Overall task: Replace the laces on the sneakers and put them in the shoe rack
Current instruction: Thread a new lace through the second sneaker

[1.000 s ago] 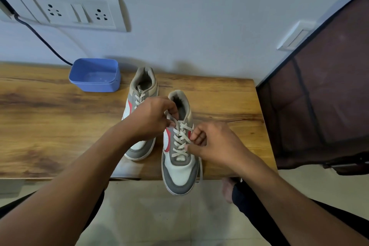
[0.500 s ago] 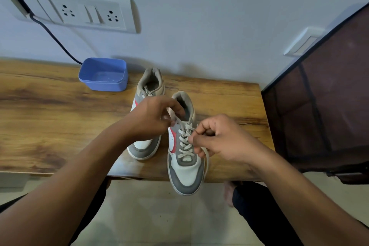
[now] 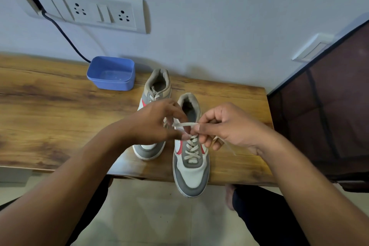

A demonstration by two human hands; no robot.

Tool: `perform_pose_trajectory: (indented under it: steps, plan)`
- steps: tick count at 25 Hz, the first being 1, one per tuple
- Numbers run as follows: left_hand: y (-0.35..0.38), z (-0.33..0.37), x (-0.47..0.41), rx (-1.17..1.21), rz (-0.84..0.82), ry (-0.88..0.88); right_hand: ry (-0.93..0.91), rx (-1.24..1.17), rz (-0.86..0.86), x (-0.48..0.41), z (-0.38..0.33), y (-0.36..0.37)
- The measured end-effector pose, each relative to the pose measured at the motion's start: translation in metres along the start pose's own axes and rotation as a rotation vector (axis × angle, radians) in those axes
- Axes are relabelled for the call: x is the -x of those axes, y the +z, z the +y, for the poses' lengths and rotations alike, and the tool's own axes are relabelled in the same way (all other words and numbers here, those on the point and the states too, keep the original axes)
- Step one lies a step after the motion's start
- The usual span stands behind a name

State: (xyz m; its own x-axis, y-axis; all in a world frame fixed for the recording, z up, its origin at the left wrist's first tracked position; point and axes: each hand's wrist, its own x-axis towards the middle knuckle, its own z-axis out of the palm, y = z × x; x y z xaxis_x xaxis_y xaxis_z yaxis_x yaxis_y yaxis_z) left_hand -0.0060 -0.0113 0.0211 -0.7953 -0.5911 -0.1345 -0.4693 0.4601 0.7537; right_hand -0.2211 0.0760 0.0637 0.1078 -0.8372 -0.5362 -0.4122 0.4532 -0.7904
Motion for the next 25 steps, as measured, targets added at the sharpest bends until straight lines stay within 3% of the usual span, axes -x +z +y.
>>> perform_pose_trajectory:
  steps: [5,9,13,16,21,25]
  plan:
    - [-0.018,-0.016,0.006,-0.044,0.066,-0.165,-0.008,0.026,0.006,-0.003,0.003,-0.013]
    - [-0.009,-0.001,0.001,0.123,0.067,-0.01,-0.029,0.016,0.024,-0.012,0.0,-0.002]
    - [-0.018,-0.012,0.003,0.14,0.11,-0.126,-0.043,0.002,0.121,-0.017,0.002,-0.009]
    - [-0.008,0.001,0.005,0.295,0.067,-0.106,-0.063,-0.01,0.136,-0.02,0.001,-0.002]
    - [-0.013,-0.006,0.003,0.347,0.129,-0.154,-0.087,-0.077,0.232,-0.028,0.0,-0.004]
    - [-0.005,0.005,0.002,0.504,0.15,-0.173,-0.117,-0.177,0.121,-0.03,-0.004,0.002]
